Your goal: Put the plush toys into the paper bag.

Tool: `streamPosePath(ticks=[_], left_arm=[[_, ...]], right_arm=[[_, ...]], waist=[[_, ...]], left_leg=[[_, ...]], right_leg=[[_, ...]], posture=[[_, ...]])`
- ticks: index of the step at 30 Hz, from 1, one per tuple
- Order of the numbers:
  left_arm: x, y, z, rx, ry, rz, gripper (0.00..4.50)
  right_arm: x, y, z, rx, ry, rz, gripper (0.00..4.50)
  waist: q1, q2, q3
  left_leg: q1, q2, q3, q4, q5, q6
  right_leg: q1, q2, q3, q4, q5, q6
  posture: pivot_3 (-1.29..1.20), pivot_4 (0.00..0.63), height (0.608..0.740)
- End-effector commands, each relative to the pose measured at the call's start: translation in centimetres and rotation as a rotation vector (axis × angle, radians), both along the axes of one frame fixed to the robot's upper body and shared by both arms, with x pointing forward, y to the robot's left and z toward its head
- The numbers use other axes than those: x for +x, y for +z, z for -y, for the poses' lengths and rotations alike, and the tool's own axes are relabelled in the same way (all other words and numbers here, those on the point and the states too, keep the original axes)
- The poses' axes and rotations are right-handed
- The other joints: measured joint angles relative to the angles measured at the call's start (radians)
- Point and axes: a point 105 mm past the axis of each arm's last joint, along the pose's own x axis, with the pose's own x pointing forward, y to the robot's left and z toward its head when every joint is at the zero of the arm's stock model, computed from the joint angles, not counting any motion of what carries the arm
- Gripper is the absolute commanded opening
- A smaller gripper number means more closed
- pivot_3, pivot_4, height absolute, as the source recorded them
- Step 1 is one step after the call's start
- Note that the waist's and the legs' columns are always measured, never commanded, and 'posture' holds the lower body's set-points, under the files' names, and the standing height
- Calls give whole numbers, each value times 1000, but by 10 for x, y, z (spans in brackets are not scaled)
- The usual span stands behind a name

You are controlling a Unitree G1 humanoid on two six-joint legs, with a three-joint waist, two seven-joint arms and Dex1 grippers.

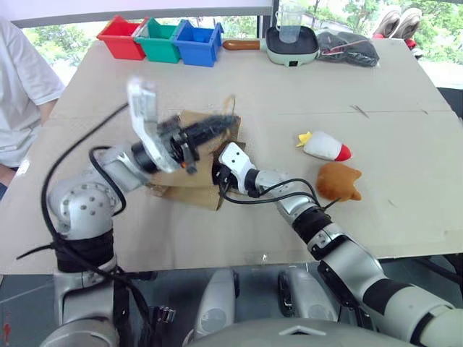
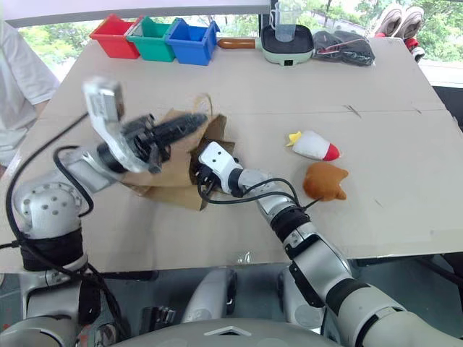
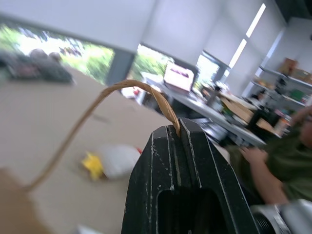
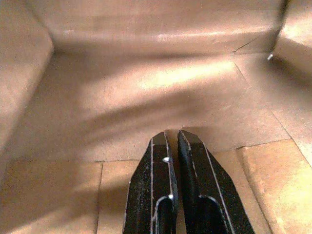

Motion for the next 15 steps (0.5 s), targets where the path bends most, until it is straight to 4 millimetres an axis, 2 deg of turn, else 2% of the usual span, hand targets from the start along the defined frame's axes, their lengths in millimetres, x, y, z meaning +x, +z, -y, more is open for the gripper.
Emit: streamPosePath(ticks=[1,3,12,15], left_arm=[[-3,16,-14,-9,63,74,0],[-1,14,-18,7,105,85,0],[14,21,-29,-15,319,203,0],[18,29,-34,-73,354,225,0]], right_arm=[[1,-20,-1,-27,-73,-99,74],[3,-18,-1,-30,-79,-89,74],[7,-34,7,-161,-152,-36,74],[7,-35,10,-177,-156,-18,74]], waist=[[1,0,0],[3,0,0],[10,0,0],[10,0,-1]], left_leg=[[3,0,1,-1,0,0],[9,-1,1,-2,0,0],[9,-1,1,-2,0,0],[10,-1,1,-3,0,0]], right_leg=[[2,0,1,0,0,0],[8,-1,0,-2,0,0],[8,-1,1,-2,0,0],[8,-1,1,-2,0,0]], posture=[[0,150,740],[0,150,740],[0,150,740],[0,150,740]])
